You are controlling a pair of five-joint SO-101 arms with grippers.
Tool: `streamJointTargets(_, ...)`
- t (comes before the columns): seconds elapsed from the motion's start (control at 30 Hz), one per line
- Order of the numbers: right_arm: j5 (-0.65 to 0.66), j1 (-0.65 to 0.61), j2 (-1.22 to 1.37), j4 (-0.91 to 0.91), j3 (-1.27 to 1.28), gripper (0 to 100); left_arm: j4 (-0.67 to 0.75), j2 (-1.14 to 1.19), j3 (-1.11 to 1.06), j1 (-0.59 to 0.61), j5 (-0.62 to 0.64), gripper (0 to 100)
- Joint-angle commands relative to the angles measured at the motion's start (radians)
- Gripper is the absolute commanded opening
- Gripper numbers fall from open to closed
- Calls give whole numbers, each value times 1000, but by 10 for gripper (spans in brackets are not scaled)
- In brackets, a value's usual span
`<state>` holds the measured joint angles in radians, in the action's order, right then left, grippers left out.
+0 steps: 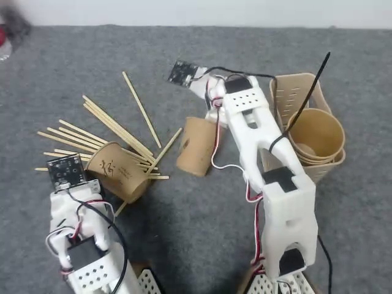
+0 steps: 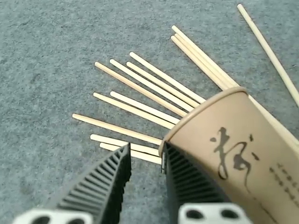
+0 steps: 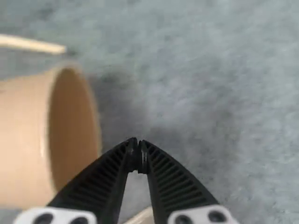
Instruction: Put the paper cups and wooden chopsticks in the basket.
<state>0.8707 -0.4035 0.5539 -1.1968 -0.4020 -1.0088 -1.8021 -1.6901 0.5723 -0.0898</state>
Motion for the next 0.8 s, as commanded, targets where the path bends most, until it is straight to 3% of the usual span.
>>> streamJointTargets(0.0,54,-53,-39,-237,-140,6,-5,-15,7,-11,8,115)
streamJointTargets(0.3,58,-251,-47,-602,-316,6,-5,-15,7,-11,8,115)
streamJointTargets(0.43,-12,-321,-125,-598,-330,6,-5,-15,7,-11,-15,115)
streamJointTargets(0.77,-18,-414,-380,-598,-189,6,-6,-15,7,-11,-17,115)
